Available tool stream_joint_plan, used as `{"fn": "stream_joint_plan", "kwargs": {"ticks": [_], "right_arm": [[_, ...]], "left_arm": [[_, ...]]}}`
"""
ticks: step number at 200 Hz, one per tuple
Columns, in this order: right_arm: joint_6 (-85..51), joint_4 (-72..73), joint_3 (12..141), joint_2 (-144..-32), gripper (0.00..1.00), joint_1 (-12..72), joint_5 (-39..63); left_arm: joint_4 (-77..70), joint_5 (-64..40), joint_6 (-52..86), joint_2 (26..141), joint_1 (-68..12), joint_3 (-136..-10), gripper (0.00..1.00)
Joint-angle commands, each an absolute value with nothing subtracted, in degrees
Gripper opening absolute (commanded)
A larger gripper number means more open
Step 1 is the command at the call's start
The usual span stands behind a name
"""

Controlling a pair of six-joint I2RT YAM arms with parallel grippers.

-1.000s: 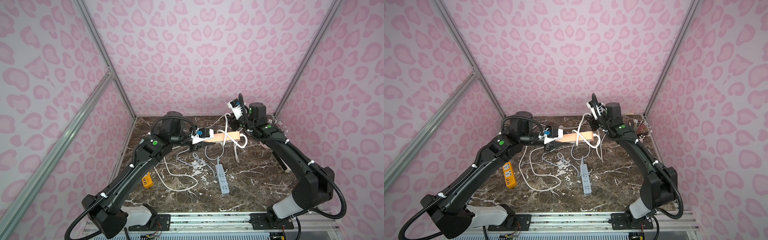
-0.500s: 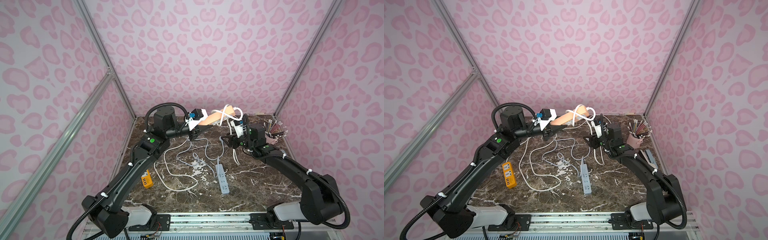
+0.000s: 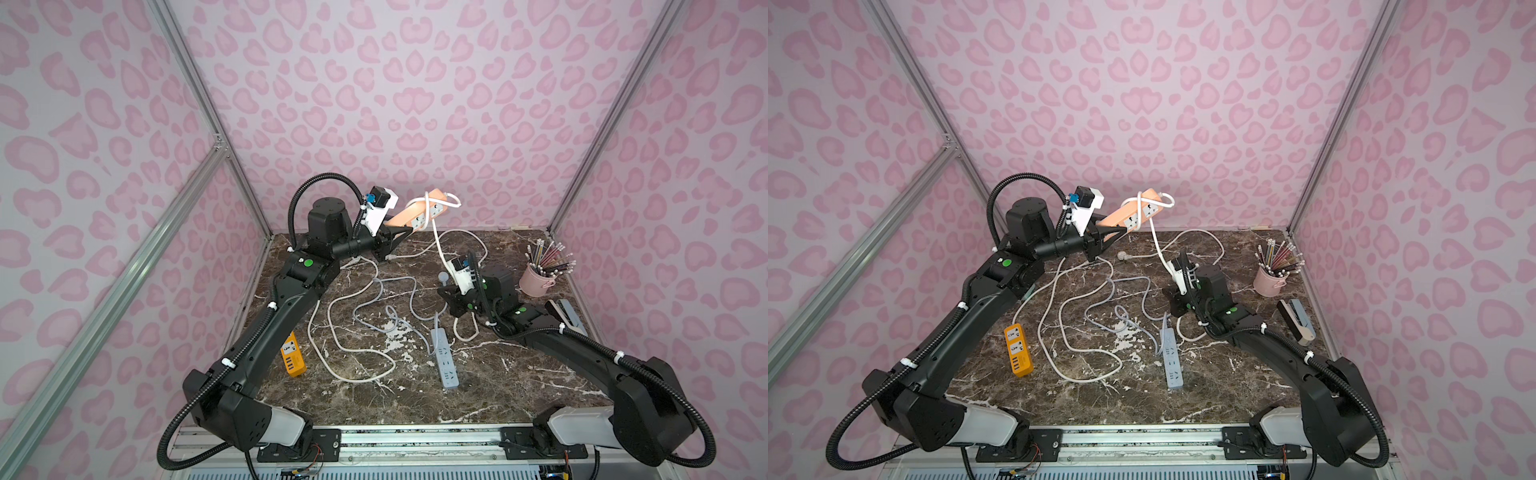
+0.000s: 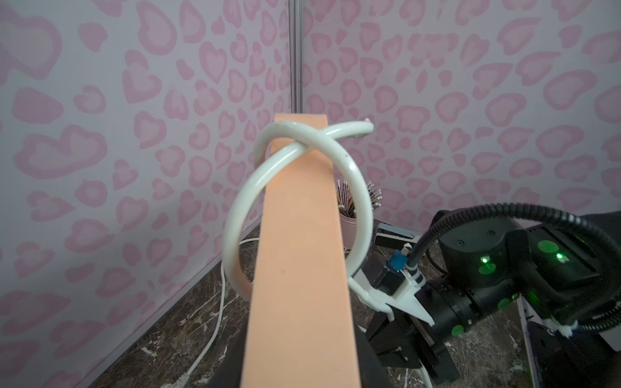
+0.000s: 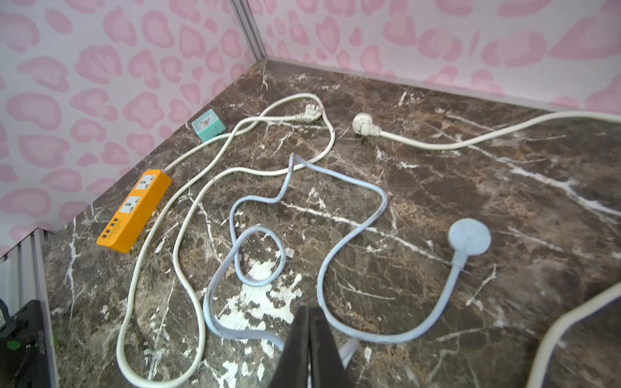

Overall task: Wrap the cord around the power strip
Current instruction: Wrap the power cord around the power strip.

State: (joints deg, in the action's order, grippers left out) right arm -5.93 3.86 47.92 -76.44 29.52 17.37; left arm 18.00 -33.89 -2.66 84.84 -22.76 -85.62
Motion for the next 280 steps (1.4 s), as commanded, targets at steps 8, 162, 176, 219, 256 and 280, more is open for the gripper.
{"fn": "stream_joint_plan", "kwargs": {"ticks": [8,162,176,219,256,280], "right_arm": [[0.5,-6.7,50.4,-74.8,0.00,34.6,5.6],[31.3,-11.7,84.4,-81.1,0.00,25.6,10.5],[29.3,-10.8,84.9,-83.9,0.00,22.6,17.8],[18.3,-11.3,86.1,-93.2,0.28,16.6,37.3],[8.9,-5.1,76.5,-91.0,0.53,16.4,40.6],[3.6,2.2,67.7,-85.7,0.64,16.0,39.5]], "left_arm": [[17.6,-9.7,-8.8,88.4,-21.7,-91.0,0.02],[44.3,-40.1,-42.1,84.5,-33.9,-76.0,0.03],[44.6,-46.9,-43.6,83.0,-34.1,-76.7,0.03],[37.6,-60.1,-40.6,79.3,-33.5,-78.6,0.02],[13.9,-54.5,-20.8,74.9,-29.4,-74.0,0.02],[7.2,-52.2,-13.7,74.6,-28.1,-74.0,0.02]]}}
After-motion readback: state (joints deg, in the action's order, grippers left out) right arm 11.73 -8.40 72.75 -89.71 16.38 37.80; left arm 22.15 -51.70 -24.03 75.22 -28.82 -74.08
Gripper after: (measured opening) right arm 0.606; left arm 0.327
